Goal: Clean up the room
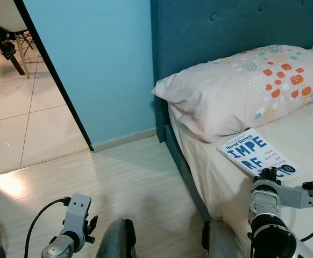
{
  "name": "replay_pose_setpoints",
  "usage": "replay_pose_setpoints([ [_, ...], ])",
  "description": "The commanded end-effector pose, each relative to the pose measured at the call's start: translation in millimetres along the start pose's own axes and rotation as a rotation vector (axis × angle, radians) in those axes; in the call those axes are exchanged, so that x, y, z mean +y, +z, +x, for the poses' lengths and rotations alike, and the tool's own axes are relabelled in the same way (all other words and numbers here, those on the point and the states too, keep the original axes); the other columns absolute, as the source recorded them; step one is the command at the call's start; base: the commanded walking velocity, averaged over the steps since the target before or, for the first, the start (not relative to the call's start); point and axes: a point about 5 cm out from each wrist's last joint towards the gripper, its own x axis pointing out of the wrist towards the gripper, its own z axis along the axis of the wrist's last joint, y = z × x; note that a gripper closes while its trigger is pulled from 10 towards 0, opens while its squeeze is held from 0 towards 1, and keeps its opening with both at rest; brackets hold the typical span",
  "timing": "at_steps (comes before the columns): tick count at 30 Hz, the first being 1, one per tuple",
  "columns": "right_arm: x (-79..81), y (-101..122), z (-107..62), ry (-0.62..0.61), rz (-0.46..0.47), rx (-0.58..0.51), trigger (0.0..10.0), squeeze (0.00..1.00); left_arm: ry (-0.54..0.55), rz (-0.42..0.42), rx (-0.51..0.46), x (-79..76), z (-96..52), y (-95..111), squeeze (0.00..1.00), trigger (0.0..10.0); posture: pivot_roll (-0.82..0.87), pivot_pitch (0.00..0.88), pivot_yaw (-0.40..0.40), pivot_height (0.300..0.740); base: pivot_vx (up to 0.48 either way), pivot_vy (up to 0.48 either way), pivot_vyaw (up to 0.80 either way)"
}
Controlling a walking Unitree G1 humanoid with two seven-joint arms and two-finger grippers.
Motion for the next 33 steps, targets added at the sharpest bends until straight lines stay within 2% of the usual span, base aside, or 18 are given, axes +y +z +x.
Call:
replay_pose_setpoints([
  [1,-22.8,-3,-7.3,-0.102,-0.013,0.008,10.0,0.0,-0.009,0.007,0.029,-1.1,-2.8,-7,0.0,10.0,0.09,0.222,0.057,0.575,0.0,0.0,0.0],
  [6,-21.7,-11,-9.0,-0.102,-0.016,0.034,10.0,0.03,-0.014,0.008,0.026,-2.5,-2.1,-6,0.0,10.0,0.09,0.217,0.053,0.575,0.0,0.0,0.0],
  [7,-19.0,-14,-9.1,-0.089,-0.015,0.047,10.0,0.84,-0.014,0.009,0.025,-2.7,-2.1,-6,0.0,10.0,0.09,0.215,0.052,0.575,0.0,0.0,0.0],
  [8,-17.4,-16,-9.1,-0.083,-0.015,0.055,10.0,1.0,-0.013,0.009,0.026,-2.5,-2.4,-7,0.0,10.0,0.09,0.212,0.051,0.575,0.0,0.0,0.0],
  [18,-14.9,-13,-7.1,-0.107,-0.062,0.053,10.0,1.0,-0.017,0.021,0.03,-3.3,-2.2,-7,0.0,10.0,0.07,0.194,0.029,0.575,0.0,0.0,0.0],
  [25,-2.1,-11,-6.4,-0.062,-0.145,0.02,10.0,1.0,-0.024,0.028,0.039,-1.5,-3.2,-9,0.0,10.0,0.04,0.182,0.01,0.575,0.0,0.0,0.0],
  [28,-5.4,-8,-9.9,-0.088,-0.187,0.01,10.0,1.0,-0.034,0.039,0.053,-2.1,-3.8,-11,0.0,10.0,0.01,0.17,0.013,0.575,0.0,0.0,0.0],
  [31,-18.8,-22,-26.2,-0.154,-0.279,0.077,10.0,1.0,-0.082,0.116,0.079,-6.8,-4.4,-14,0.0,10.0,-0.01,0.16,0.018,0.575,0.0,0.0,0.0],
  [33,-18.8,-22,-26.2,-0.154,-0.279,0.077,10.0,1.0,-0.082,0.116,0.079,-6.8,-4.4,-14,0.0,10.0,-0.01,0.16,0.018,0.575,0.0,0.0,0.0],
])
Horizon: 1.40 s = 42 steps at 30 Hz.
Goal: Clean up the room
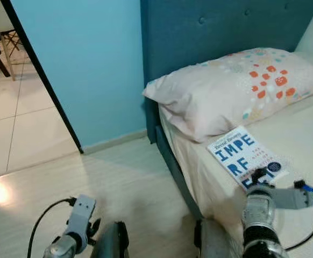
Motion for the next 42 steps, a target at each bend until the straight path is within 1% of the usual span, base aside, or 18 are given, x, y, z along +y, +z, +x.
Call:
replay_pose_setpoints([
  [1,-10.5,-17,-11.0,-0.059,-0.061,0.085,10.0,1.0,-0.021,0.03,0.05,0.6,-5.0,-11,0.0,10.0,-0.02,0.153,0.015,0.575,0.0,0.0,0.0],
  [7,-15.1,-34,-37.3,-0.076,-0.115,0.18,10.0,1.0,-0.032,0.03,0.053,-0.8,-2.9,-9,0.0,10.0,-0.02,0.134,0.012,0.575,0.0,0.0,0.0],
  [8,-5.8,-30,-40.2,-0.022,-0.124,0.171,10.0,0.68,-0.03,0.027,0.052,-0.9,-2.4,-9,0.0,10.0,-0.02,0.128,0.015,0.575,0.0,0.0,0.0],
  [11,1.3,-27,-42.0,0.015,-0.132,0.163,10.0,0.68,-0.029,0.025,0.052,-1.0,-1.9,-8,0.0,10.0,-0.02,0.122,0.016,0.575,0.0,0.0,0.0],
  [12,26.5,-15,-39.7,0.175,-0.163,0.109,10.0,0.0,-0.015,0.001,0.051,-1.1,-0.5,-7,0.0,10.0,-0.02,0.103,0.021,0.575,0.0,0.0,0.0],
  [15,47.1,-6,-41.2,0.324,-0.193,0.068,10.0,0.0,0.017,-0.041,0.056,0.0,1.8,-4,0.0,10.0,-0.02,0.083,0.019,0.575,0.0,0.0,0.0],
  [17,67.5,1,-42.6,0.507,-0.299,0.03,10.0,0.0,0.091,-0.134,0.073,3.7,6.6,1,0.0,10.0,-0.01,0.057,0.017,0.585,0.0,0.0,0.0],
  [23,67.4,-10,-42.1,0.61,-0.388,0.072,10.0,0.0,0.202,-0.196,0.086,12.8,12.5,12,0.0,10.0,-0.01,0.029,0.005,0.6,-0.114,0.0,0.0],
  [25,77.4,-26,-54.9,0.75,-0.428,0.169,10.0,0.0,0.279,-0.236,0.079,22.4,14.4,20,0.0,10.0,0.0,0.008,0.0,0.61,-0.48,0.0,0.0],
  [30,82.2,-50,-69.4,0.897,-0.534,0.295,10.0,0.0,0.33,-0.26,0.057,28.5,14.7,26,0.0,10.0,0.0,0.0,-0.007,0.62,-0.382,0.0,0.0],
  [31,76.4,-63,-70.9,0.933,-0.635,0.351,10.0,0.0,0.347,-0.262,0.055,29.7,14.6,26,0.0,10.0,0.01,0.0,-0.01,0.625,0.0,0.0,0.0],
  [32,76.4,-63,-70.9,0.933,-0.635,0.351,10.0,0.0,0.347,-0.262,0.055,29.7,14.6,26,0.0,10.0,0.01,0.0,-0.01,0.625,0.0,0.0,0.0],
  [34,51.8,-82,-63.6,0.906,-0.851,0.439,10.0,0.0,0.365,-0.275,0.059,29.4,14.4,25,0.0,10.0,0.02,0.0,-0.015,0.635,0.0,0.0,0.0],
  [35,51.8,-82,-63.6,0.906,-0.851,0.439,10.0,0.0,0.365,-0.275,0.059,29.4,14.4,25,0.0,10.0,0.02,0.0,-0.015,0.635,0.0,0.0,0.0],
  [36,34.8,-88,-58.0,0.868,-0.962,0.473,10.0,0.0,0.37,-0.288,0.062,28.1,14.2,24,0.0,10.0,0.02,0.0,-0.018,0.64,0.0,0.0,0.0],
  [38,34.8,-88,-58.0,0.868,-0.962,0.473,10.0,0.0,0.37,-0.288,0.062,28.1,14.2,24,0.0,10.0,0.02,0.0,-0.018,0.64,0.0,0.0,0.0],
  [41,-16.4,-93,-48.1,0.719,-1.149,0.576,10.0,0.0,0.384,-0.328,0.102,22.6,12.5,14,0.0,10.0,0.03,0.0,-0.033,0.655,0.0,0.0,0.0],
  [42,-16.4,-93,-48.1,0.719,-1.149,0.576,10.0,0.0,0.384,-0.328,0.102,22.6,12.5,14,0.0,10.0,0.03,0.0,-0.033,0.655,0.0,0.0,0.0],
])
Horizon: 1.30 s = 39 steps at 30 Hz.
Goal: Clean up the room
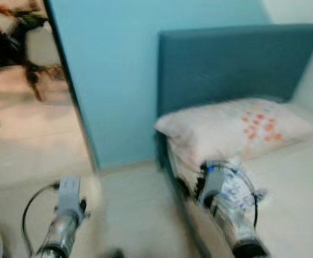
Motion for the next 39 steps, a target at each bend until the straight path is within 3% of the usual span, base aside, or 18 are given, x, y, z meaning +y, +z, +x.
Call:
replay_pose_setpoints([
  [1,-6.4,-20,-4.8,-0.037,-0.04,0.083,10.0,0.0,-0.014,-0.02,-0.002,-8.7,1.7,6,0.0,10.0,0.03,0.0,-0.033,0.66,0.0,0.0,0.0],
  [7,-21.3,-55,-19.4,-0.12,-0.08,0.235,10.0,0.0,-0.006,-0.023,0.064,-7.0,-2.1,-12,0.0,10.0,0.04,0.0,-0.039,0.675,0.0,0.0,0.0],
  [13,-34.3,-94,-42.5,-0.222,0.012,0.358,10.0,0.0,0.001,0.024,0.165,0.4,-11.3,-42,0.0,10.0,0.04,0.0,-0.034,0.695,0.0,0.0,0.0],
  [18,-34.2,-124,-61.7,-0.248,0.035,0.459,10.0,0.0,-0.002,0.073,0.245,6.4,-20.4,-66,0.0,10.0,0.04,0.0,-0.033,0.71,0.0,0.0,0.0],
  [20,-34.2,-124,-61.7,-0.248,0.035,0.459,10.0,0.0,-0.002,0.073,0.245,6.4,-20.4,-66,0.0,10.0,0.04,0.0,-0.033,0.71,0.0,0.0,0.0],
  [24,-28.9,-161,-88.8,-0.253,0.017,0.597,10.0,0.0,-0.027,0.153,0.34,11.2,-32.9,-93,0.0,10.0,0.04,0.0,-0.037,0.73,0.0,0.0,0.0],
  [39,-23.1,-179,-101.3,-0.305,0.002,0.664,10.0,0.0,-0.038,0.201,0.397,13.5,-38.3,-104,0.0,10.0,0.03,0.0,-0.034,0.74,-0.37,0.0,0.0],
])
